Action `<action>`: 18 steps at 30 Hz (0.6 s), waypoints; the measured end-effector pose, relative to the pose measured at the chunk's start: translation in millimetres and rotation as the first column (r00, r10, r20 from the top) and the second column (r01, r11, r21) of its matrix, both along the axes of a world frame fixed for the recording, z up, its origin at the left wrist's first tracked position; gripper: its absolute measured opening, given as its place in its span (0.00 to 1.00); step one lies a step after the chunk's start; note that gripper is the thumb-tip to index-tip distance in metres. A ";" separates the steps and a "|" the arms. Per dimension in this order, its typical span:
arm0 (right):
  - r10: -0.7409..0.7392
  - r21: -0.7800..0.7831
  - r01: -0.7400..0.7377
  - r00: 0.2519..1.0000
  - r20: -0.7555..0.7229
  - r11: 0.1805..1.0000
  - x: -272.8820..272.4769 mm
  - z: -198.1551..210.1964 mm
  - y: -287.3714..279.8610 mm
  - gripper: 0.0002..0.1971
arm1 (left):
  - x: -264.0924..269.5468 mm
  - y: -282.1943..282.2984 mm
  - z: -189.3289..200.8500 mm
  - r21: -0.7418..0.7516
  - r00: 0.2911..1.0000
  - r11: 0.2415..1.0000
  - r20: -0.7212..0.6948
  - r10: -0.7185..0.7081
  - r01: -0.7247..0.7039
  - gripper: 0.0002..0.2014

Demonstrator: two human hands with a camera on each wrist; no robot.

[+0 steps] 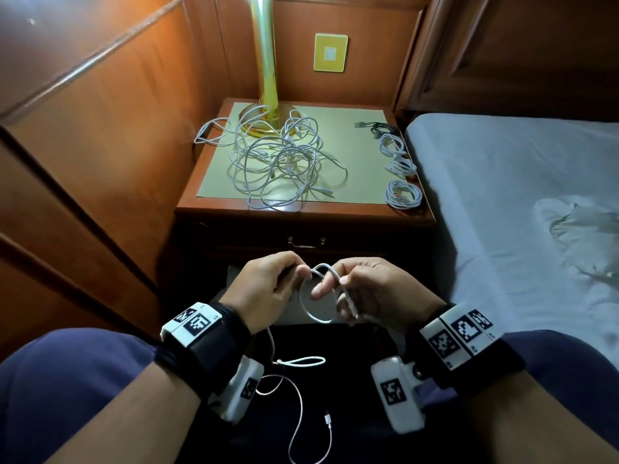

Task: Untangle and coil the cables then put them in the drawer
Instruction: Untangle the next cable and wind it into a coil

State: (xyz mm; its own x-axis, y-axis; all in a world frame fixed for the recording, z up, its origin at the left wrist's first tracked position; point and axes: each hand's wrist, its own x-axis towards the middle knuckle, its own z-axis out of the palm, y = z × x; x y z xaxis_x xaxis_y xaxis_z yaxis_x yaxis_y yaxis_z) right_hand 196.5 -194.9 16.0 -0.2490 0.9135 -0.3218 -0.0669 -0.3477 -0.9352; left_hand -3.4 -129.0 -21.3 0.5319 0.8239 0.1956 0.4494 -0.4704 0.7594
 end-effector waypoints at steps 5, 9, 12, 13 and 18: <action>0.038 0.023 -0.041 0.993 0.110 0.999 8.2 -5.6 -2.5 0.08 | -1.7 4.7 1.1 -0.095 0.998 0.994 0.023 0.050 -0.047 0.08; -0.032 0.155 -0.018 0.948 0.316 0.988 3.5 -5.9 -1.5 0.06 | 2.2 0.2 0.6 -0.223 0.994 0.974 0.089 0.060 -0.039 0.12; -0.190 0.340 -0.004 0.823 0.535 0.940 -1.3 -11.7 -2.2 0.04 | 5.7 -2.9 0.3 -0.326 0.983 0.945 0.165 0.082 -0.024 0.13; -0.232 0.384 -0.007 0.787 0.571 0.923 -2.3 -14.7 -2.0 0.03 | 6.8 -3.2 0.5 -0.348 0.979 0.937 0.184 0.085 -0.016 0.13; -0.380 0.514 0.015 0.691 0.615 0.858 -3.9 -23.5 2.2 0.04 | 9.0 -4.7 1.9 -0.409 0.960 0.912 0.261 0.100 0.016 0.12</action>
State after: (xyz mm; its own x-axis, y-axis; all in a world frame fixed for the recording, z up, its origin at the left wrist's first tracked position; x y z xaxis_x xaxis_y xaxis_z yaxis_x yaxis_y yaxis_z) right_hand 192.6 -192.7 -7.5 0.0741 0.9896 0.1236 0.6250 0.0504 -0.7790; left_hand 5.6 -133.8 -19.4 0.4692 0.8827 -0.0273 0.2124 -0.0828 0.9737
